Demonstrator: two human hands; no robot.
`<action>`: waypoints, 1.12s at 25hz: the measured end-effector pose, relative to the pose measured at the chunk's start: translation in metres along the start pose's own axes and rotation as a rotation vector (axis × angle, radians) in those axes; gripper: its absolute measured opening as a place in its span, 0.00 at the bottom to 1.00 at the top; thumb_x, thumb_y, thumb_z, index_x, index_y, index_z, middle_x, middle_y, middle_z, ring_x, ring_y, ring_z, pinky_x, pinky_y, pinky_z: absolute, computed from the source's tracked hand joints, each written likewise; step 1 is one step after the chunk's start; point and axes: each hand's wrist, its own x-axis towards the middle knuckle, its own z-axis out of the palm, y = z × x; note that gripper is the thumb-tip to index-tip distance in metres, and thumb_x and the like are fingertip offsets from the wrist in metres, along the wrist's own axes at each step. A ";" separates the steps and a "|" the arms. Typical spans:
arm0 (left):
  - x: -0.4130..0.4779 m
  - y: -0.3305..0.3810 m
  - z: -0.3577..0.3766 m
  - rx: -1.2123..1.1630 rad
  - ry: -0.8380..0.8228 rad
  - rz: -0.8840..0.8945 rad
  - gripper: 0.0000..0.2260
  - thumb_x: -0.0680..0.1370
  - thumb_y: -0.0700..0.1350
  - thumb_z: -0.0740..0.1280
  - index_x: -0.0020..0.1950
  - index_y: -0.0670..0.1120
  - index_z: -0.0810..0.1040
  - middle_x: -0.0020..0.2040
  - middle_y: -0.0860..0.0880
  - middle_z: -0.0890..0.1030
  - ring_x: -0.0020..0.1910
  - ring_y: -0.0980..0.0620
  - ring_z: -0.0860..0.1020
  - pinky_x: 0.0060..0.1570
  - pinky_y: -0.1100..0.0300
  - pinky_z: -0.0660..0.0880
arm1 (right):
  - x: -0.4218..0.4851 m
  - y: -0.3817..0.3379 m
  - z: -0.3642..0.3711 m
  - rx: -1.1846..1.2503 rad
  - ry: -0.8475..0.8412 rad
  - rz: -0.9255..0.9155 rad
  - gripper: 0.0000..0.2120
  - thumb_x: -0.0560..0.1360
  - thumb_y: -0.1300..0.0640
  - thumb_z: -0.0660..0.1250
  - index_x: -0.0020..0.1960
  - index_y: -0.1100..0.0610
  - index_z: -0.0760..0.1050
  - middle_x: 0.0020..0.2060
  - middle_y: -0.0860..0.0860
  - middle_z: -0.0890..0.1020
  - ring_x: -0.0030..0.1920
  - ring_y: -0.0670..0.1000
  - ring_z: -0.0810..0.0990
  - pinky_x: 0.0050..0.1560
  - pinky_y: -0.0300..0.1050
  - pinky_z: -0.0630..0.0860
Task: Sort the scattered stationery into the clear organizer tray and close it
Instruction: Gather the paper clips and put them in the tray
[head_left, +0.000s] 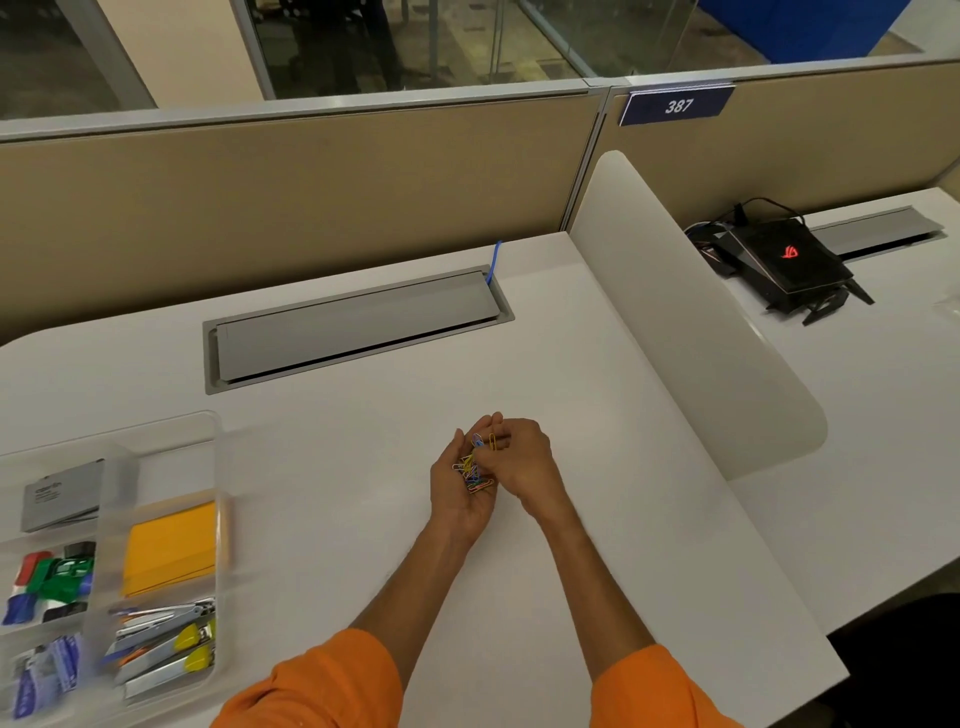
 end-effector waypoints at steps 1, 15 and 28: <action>0.000 0.000 0.000 -0.006 0.007 -0.003 0.17 0.82 0.48 0.57 0.60 0.39 0.79 0.59 0.42 0.82 0.56 0.47 0.81 0.61 0.56 0.75 | 0.001 -0.002 0.002 -0.060 0.024 -0.021 0.09 0.69 0.67 0.68 0.48 0.58 0.82 0.43 0.53 0.84 0.44 0.50 0.83 0.45 0.44 0.81; 0.000 0.008 0.002 -0.051 0.011 0.066 0.15 0.81 0.45 0.59 0.55 0.38 0.82 0.56 0.41 0.82 0.55 0.46 0.81 0.56 0.57 0.79 | -0.001 -0.012 -0.007 0.224 0.019 -0.054 0.20 0.77 0.67 0.57 0.39 0.47 0.80 0.41 0.49 0.85 0.47 0.49 0.84 0.56 0.52 0.80; -0.018 0.016 0.020 -0.252 -0.066 0.117 0.19 0.82 0.47 0.57 0.55 0.35 0.82 0.61 0.38 0.80 0.62 0.41 0.78 0.63 0.47 0.74 | -0.017 0.011 0.039 1.370 0.119 0.010 0.31 0.81 0.41 0.49 0.62 0.66 0.75 0.60 0.60 0.80 0.62 0.55 0.79 0.67 0.50 0.71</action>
